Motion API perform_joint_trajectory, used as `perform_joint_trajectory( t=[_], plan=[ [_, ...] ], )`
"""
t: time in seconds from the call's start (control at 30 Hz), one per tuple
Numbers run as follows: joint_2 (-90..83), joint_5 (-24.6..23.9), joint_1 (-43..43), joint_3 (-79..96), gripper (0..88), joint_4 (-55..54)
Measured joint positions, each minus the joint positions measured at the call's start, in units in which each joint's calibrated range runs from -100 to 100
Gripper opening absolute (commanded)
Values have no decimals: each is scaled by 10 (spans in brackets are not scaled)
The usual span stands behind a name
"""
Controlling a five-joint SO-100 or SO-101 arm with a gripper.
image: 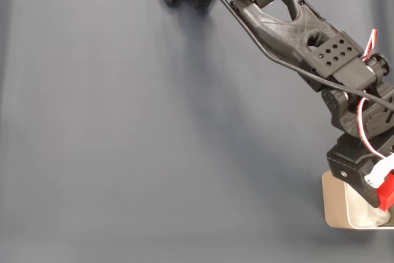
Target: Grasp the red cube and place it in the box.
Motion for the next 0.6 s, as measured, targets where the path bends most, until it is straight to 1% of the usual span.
perform_joint_trajectory(
  t=[0.07, 0.17, 0.33, 0.6],
  plan=[
    [0, -3, 0, 0, 257, 0],
    [0, -9, 0, 0, 334, -3],
    [0, -20, 0, -1, 382, -19],
    [0, -19, 0, -1, 392, -21]
  ],
)
